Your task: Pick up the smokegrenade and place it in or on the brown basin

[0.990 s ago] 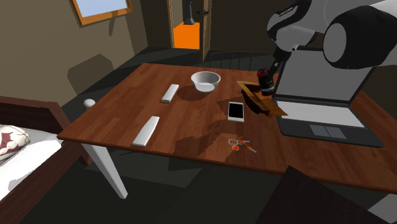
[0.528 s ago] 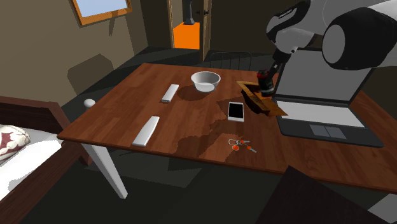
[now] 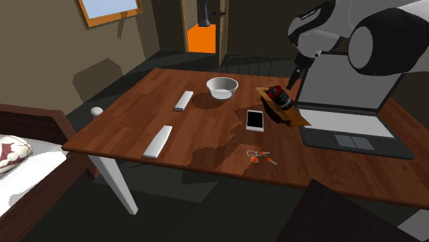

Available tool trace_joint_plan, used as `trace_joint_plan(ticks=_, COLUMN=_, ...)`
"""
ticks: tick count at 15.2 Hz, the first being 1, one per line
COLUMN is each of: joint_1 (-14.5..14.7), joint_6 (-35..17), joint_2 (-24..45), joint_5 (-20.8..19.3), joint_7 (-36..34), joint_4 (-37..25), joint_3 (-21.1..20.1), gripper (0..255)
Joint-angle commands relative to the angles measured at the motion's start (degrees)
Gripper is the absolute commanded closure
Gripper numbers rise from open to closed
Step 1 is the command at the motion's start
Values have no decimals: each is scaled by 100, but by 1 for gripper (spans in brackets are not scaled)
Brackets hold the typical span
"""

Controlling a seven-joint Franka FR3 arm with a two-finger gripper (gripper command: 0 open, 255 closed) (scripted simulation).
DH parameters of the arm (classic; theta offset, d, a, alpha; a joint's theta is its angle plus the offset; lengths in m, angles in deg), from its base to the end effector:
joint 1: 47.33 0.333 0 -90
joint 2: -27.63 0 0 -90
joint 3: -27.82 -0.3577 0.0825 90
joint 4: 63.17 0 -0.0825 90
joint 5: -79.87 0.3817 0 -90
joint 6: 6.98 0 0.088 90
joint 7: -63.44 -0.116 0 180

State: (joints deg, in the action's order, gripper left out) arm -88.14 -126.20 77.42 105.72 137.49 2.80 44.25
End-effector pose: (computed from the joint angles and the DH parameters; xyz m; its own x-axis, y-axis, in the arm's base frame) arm 0.5168 -0.6161 0.3155 0.9585 0.1951 0.2078 0.1940 -0.9807 0.0255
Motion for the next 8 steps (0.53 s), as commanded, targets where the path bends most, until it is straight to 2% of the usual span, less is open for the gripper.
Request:
trace_joint_plan(ticks=1, joint_1=-2, joint_6=103, joint_2=-118, joint_5=-25, joint_7=-8, joint_4=16, joint_3=25, gripper=0)
trace_joint_plan(ticks=4, joint_1=-18, joint_6=416, joint_2=-409, joint_5=-96, joint_7=-40, joint_4=-4, joint_3=90, gripper=0)
trace_joint_plan(ticks=8, joint_1=-18, joint_6=416, joint_2=-409, joint_5=-97, joint_7=-40, joint_4=-4, joint_3=90, gripper=0)
